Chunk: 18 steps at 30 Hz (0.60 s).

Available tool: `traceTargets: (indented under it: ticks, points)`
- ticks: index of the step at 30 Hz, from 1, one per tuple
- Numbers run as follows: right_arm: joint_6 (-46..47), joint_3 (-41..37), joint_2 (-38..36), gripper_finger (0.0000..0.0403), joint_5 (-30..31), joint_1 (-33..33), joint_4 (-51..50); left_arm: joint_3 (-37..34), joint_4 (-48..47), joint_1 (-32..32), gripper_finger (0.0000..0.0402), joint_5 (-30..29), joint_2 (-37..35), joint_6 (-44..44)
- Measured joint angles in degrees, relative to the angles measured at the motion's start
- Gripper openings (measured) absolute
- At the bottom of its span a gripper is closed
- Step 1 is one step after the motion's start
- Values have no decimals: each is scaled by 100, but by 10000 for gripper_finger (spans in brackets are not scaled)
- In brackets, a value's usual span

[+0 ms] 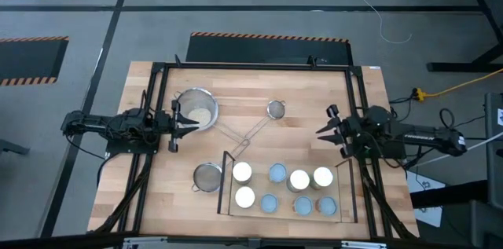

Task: Pick and place cans onto a shelf
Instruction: Return to Home Position

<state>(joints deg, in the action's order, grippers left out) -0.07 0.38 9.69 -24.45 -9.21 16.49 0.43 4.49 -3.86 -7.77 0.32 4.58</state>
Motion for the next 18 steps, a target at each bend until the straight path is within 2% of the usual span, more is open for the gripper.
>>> traceTargets:
  ticks: [9, 18]
  points:
    - [131, 2, -961, 91, -170, 0, -427, 0, -128, 0, 69, -1, -1, -78]
    - [137, 9, -959, 90, 204, 0, -1058, 0, -209, 0, 69, -1, -1, -111]
